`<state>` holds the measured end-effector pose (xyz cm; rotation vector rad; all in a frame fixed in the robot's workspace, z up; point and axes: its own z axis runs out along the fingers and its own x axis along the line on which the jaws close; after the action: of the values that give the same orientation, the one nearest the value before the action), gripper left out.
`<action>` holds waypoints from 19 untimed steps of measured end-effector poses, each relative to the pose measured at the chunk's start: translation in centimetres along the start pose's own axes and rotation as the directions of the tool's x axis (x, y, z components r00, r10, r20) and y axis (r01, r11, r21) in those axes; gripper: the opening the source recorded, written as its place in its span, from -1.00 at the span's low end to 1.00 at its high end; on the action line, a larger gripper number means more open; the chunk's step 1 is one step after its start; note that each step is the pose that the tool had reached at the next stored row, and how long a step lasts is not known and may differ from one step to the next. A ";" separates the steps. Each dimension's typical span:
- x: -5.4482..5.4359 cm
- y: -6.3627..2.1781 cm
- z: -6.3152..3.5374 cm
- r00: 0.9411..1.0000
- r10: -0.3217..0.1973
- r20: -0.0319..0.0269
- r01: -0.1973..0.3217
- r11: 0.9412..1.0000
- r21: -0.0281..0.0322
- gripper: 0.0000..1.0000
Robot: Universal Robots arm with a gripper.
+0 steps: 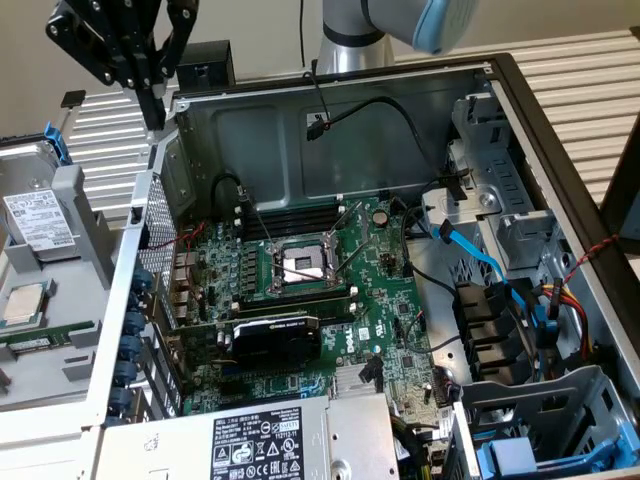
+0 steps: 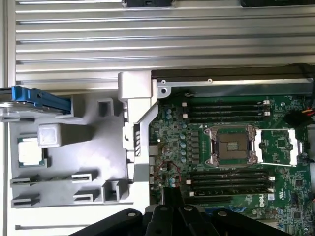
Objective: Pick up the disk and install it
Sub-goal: 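Reach for the disk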
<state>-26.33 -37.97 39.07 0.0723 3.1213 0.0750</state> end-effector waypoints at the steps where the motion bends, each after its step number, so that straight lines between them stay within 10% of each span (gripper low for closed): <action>1: 0.3 0.23 0.01 1.000 0.000 0.000 0.000 1.000 0.000 -0.79; 19: 7.6 2.50 0.19 1.000 0.000 -0.001 0.000 1.000 0.000 -0.79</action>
<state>-33.82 -35.11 38.87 0.0723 3.1224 0.0750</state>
